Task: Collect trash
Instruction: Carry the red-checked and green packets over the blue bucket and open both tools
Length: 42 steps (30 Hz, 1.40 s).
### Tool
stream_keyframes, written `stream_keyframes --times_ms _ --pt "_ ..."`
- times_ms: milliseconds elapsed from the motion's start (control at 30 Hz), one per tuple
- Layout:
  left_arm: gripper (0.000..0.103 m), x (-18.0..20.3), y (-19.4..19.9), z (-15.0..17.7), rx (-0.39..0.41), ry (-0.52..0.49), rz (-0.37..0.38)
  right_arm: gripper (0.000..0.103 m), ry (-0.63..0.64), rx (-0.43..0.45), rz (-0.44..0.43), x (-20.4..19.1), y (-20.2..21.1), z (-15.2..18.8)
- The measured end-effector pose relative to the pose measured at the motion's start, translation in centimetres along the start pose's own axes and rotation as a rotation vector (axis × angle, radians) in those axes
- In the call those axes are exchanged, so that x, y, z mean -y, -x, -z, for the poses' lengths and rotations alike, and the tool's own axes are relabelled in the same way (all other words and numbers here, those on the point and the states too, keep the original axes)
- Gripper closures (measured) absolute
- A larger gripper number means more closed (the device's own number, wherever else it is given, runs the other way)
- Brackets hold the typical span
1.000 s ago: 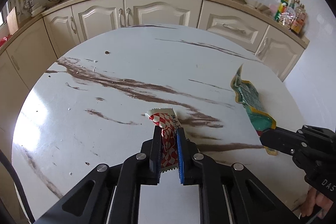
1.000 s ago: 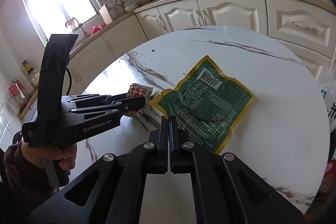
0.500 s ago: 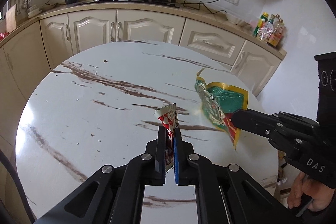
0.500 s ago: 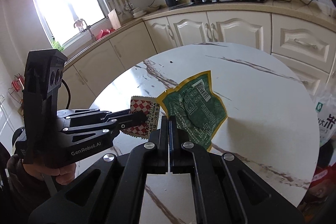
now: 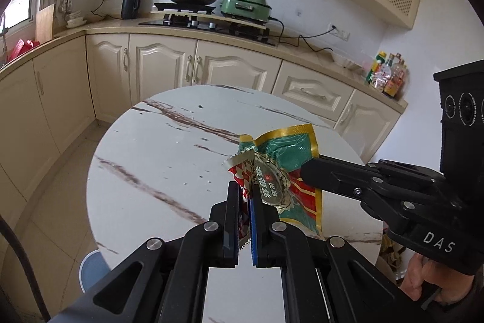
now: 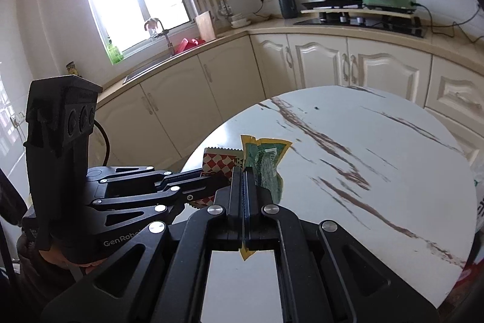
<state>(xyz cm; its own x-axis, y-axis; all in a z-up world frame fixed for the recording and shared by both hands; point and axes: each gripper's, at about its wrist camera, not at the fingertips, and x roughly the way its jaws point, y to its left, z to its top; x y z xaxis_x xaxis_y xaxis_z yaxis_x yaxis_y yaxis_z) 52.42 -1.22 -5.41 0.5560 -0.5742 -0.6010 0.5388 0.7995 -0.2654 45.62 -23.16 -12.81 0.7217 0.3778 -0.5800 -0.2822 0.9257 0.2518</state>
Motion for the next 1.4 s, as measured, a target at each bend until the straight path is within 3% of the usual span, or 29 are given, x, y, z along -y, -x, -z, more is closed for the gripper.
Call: stream_keyframes --times_ms 300,500,633,800,967,1133,1333,1400 --pt "0.101 -7.9 10.7 5.4 0.072 0.102 -0.09 0.101 0.125 -0.049 -0.107 -10.8 -5.3 -1.1" --pt "0.101 -14.2 16.6 10.2 0.087 0.206 -0.175 0.101 0.198 -0.112 -0.206 -18.6 -11.3 -0.5" --pt "0.101 -18.5 18.2 13.9 0.058 0.283 -0.233 0.101 0.232 -0.189 -0.26 -22.9 -16.9 1.1" --pt "0.101 -23.7 16.8 18.9 -0.039 0.377 -0.259 0.101 0.242 -0.307 -0.267 -25.3 -24.8 4.5" --pt "0.101 -29.2 12.6 24.4 -0.157 0.48 -0.24 0.101 0.223 -0.441 -0.22 -24.8 -33.8 9.8" --pt "0.101 -34.1 8.2 30.2 -0.29 0.567 -0.209 0.101 0.171 -0.578 -0.164 -21.5 -42.4 15.0" --pt "0.101 -37.4 4.4 34.8 -0.415 0.636 -0.184 0.101 0.147 -0.665 -0.094 -18.3 -48.8 19.0" --pt "0.101 -38.2 4.0 35.9 -0.44 0.633 -0.197 0.094 0.145 -0.674 -0.07 -17.5 -50.2 19.6"
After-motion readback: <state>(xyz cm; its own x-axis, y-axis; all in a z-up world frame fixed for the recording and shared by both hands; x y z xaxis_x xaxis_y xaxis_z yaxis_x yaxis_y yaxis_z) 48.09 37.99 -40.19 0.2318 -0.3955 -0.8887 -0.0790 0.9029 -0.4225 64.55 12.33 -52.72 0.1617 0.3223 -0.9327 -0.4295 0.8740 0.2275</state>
